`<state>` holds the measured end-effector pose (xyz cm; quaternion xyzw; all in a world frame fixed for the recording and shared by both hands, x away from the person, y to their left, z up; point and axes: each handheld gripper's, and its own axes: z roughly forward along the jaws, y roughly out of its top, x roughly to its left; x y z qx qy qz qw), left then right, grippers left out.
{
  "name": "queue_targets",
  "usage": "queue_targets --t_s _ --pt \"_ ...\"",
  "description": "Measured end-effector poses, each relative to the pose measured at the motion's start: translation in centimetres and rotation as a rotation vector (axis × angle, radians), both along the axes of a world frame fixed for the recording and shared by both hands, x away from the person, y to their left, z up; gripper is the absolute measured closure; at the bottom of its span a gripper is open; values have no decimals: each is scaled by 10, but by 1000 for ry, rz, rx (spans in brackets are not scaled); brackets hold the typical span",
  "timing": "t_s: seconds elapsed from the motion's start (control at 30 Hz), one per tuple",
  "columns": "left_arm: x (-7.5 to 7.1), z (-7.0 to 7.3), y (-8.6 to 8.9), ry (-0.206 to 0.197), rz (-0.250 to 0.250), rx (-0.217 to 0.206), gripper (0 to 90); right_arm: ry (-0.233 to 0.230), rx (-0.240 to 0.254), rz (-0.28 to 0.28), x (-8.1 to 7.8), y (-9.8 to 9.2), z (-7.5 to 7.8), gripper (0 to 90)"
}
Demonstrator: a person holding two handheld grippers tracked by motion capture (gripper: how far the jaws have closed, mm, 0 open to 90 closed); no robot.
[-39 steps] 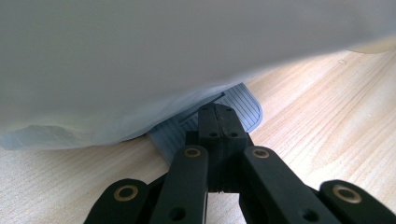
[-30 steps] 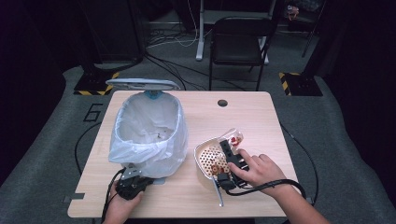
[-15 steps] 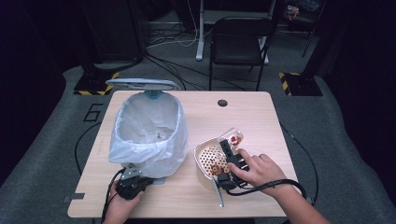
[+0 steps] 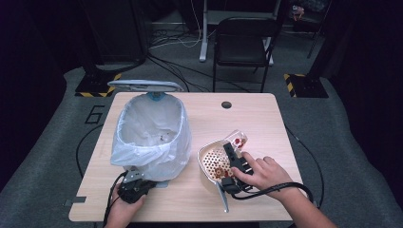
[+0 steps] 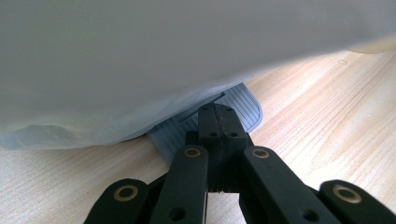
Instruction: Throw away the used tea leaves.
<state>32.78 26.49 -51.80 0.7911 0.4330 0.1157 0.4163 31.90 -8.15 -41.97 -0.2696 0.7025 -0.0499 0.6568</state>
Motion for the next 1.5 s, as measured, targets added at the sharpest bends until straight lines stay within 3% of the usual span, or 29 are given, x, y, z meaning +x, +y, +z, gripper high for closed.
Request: queue_targets --t_s 1.13,1.17,1.23,1.27,1.3,1.43,1.5 --pt "0 0 0 0 -1 0 900 -24 -16 9 0 -1 -2 523" --pt "0 0 0 0 -1 0 900 20 53 -17 0 -2 -2 522" --pt "0 0 0 0 -1 0 900 62 120 -25 0 -3 1 522" --pt "0 0 0 0 0 0 900 67 119 -10 1 -2 6 522" --pt "0 0 0 0 -1 0 900 102 178 -36 2 -4 7 522" --pt "0 0 0 1 -1 -1 900 115 256 -44 4 -5 13 521" --pt "0 0 0 0 0 0 900 158 342 -57 4 -7 17 520"
